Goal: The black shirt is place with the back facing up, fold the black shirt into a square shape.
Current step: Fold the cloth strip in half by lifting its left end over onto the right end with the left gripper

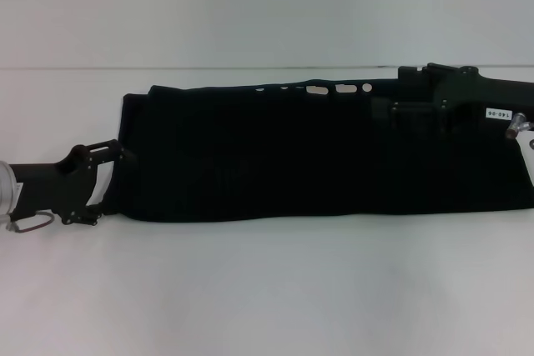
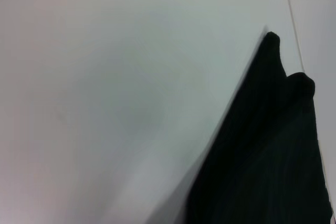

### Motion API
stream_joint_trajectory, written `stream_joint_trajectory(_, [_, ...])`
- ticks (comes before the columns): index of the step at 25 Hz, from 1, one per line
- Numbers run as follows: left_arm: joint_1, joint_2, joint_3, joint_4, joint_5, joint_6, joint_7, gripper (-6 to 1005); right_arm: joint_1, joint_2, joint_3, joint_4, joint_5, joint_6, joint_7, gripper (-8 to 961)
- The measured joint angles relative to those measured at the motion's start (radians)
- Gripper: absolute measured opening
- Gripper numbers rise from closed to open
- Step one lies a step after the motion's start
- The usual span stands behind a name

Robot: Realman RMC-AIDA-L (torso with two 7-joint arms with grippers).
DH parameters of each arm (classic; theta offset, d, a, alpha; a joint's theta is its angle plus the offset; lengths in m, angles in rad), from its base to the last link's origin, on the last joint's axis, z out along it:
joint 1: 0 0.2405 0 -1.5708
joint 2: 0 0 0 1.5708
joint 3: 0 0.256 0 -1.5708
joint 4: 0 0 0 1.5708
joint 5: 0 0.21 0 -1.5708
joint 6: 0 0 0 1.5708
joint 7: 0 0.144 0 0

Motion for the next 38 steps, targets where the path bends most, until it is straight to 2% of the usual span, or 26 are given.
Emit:
stream_joint_trajectory(19, [0.004, 0.0, 0.004, 0.002, 0.013, 0.028, 0.062, 939, 0.0, 0.001, 0.0, -0.001, 0.0, 0.001, 0.0, 918])
stream_joint_trajectory(24, [-0.001, 0.001, 0.03, 0.005, 0.019, 0.03, 0.115, 937, 0.0, 0.001, 0.0, -0.003, 0.0, -0.001, -0.001, 918])
stream_joint_trajectory(30, [-0.004, 0.001, 0.044, 0.005, 0.027, 0.03, 0.146, 785, 0.002, 0.002, 0.0, -0.013, 0.0, -0.002, 0.0, 917])
stream_joint_trajectory(38, [-0.007, 0.001, 0.046, 0.005, 0.055, 0.022, 0.147, 386, 0.002, 0.005, 0.0, -0.013, 0.0, 0.0, -0.004, 918])
